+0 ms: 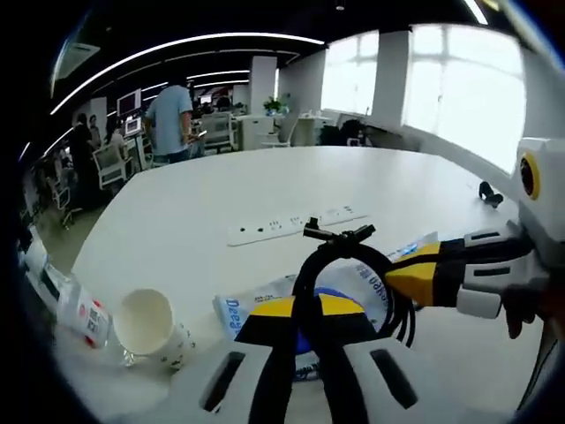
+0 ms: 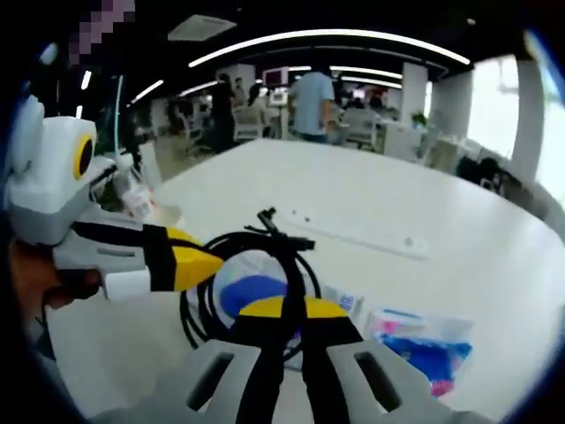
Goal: Arrange the tabletop items into an orderly group along one side of the table until the central work area is clear of visible clutter.
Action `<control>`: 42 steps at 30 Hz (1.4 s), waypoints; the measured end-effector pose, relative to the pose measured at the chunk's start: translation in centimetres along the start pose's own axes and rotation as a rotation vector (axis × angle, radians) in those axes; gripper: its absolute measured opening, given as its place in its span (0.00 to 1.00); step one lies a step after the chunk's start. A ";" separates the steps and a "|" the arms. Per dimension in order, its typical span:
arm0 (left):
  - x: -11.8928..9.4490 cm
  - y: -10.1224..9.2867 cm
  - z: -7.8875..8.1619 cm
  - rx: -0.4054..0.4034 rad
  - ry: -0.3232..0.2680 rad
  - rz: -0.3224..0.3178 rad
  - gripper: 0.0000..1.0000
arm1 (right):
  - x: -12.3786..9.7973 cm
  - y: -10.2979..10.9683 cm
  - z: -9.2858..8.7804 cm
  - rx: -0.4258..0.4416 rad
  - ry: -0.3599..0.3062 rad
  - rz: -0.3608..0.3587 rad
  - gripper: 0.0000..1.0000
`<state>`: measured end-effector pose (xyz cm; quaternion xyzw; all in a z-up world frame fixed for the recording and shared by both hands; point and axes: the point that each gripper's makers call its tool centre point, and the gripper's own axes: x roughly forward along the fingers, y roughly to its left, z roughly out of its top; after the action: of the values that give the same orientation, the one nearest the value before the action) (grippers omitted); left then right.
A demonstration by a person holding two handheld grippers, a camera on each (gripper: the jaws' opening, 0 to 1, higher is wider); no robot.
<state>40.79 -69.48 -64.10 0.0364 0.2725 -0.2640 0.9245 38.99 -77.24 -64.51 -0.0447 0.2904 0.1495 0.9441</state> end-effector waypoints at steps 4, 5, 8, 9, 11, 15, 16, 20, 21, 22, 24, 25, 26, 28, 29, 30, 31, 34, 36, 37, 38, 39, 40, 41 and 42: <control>-1.1 -0.3 0.6 0.023 -0.011 -0.014 0.05 | -1.1 0.4 0.7 -0.025 -0.008 0.000 0.02; -1.3 -0.4 0.7 0.026 -0.014 -0.013 0.05 | -1.5 0.6 1.0 -0.046 -0.012 -0.001 0.02; -2.2 -0.7 1.3 0.033 -0.027 -0.009 0.05 | -2.4 0.8 1.4 -0.053 -0.017 -0.005 0.02; -2.4 -0.8 1.4 0.033 -0.032 -0.009 0.05 | -2.7 0.8 1.6 -0.060 -0.020 -0.008 0.02; -3.0 -0.8 1.6 0.031 -0.036 -0.008 0.05 | -3.1 1.0 1.8 -0.063 -0.021 -0.007 0.02; -4.0 -1.1 1.7 0.034 -0.042 -0.004 0.05 | -4.4 1.8 1.9 -0.097 -0.024 -0.009 0.02; -4.3 -1.2 1.7 0.040 -0.043 -0.003 0.05 | -4.8 1.9 2.0 -0.125 -0.030 -0.015 0.02; -5.6 -1.9 1.8 0.048 -0.050 -0.005 0.04 | -6.0 2.1 2.0 -0.126 -0.031 -0.020 0.02; -5.8 -2.1 1.9 0.051 -0.055 -0.003 0.04 | -6.2 2.2 2.0 -0.125 -0.031 -0.021 0.02; -6.1 -2.2 2.0 0.056 -0.056 -0.003 0.04 | -6.5 2.2 2.1 -0.126 -0.031 -0.022 0.02; -6.5 -2.4 2.1 0.057 -0.061 -0.005 0.04 | -7.0 2.3 2.2 -0.125 -0.036 -0.023 0.02; -6.8 -2.5 2.2 0.058 -0.067 -0.004 0.04 | -7.3 2.4 2.2 -0.125 -0.039 -0.022 0.02; -6.9 -2.6 2.2 0.060 -0.069 -0.003 0.04 | -7.5 2.5 2.3 -0.127 -0.042 -0.023 0.02; -7.4 -2.7 2.2 0.064 -0.075 -0.003 0.04 | -8.0 2.7 2.2 -0.140 -0.045 -0.024 0.02; -7.6 -2.8 2.1 0.064 -0.075 -0.003 0.04 | -8.2 2.8 2.3 -0.143 -0.048 -0.024 0.02; -7.9 -2.9 2.1 0.063 -0.078 -0.002 0.04 | -8.4 3.0 2.2 -0.141 -0.051 -0.023 0.02; -8.2 -2.9 2.0 0.065 -0.079 -0.001 0.04 | -8.6 3.1 2.2 -0.139 -0.051 -0.021 0.02; -8.8 -3.0 1.9 0.072 -0.081 0.000 0.04 | -9.1 3.6 2.0 -0.146 -0.052 -0.017 0.02; -9.2 -3.0 1.9 0.071 -0.083 0.003 0.04 | -9.5 3.9 2.0 -0.151 -0.055 -0.011 0.01; -9.4 -2.9 1.8 0.068 -0.085 0.005 0.04 | -9.7 4.1 2.0 -0.153 -0.056 -0.007 0.01; -9.8 -3.0 1.9 0.051 -0.094 0.005 0.03 | -9.9 4.2 1.9 -0.165 -0.056 -0.008 0.01; -10.0 -3.1 2.1 0.046 -0.103 0.003 0.03 | -10.1 4.3 1.9 -0.169 -0.058 -0.010 0.01; -10.3 -3.2 2.0 0.057 -0.105 0.006 0.03 | -10.2 4.3 1.9 -0.166 -0.060 -0.008 0.01; -10.4 -3.3 1.9 0.061 -0.103 0.006 0.03 | -10.4 4.4 1.9 -0.163 -0.060 -0.008 0.00; -10.6 -3.5 1.8 0.058 -0.104 0.003 0.03 | -10.5 4.4 1.7 -0.165 -0.059 -0.009 0.00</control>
<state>32.39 -67.90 -56.78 0.0499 0.2161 -0.2719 0.9364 30.26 -75.43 -57.14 -0.1194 0.2489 0.1698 0.9460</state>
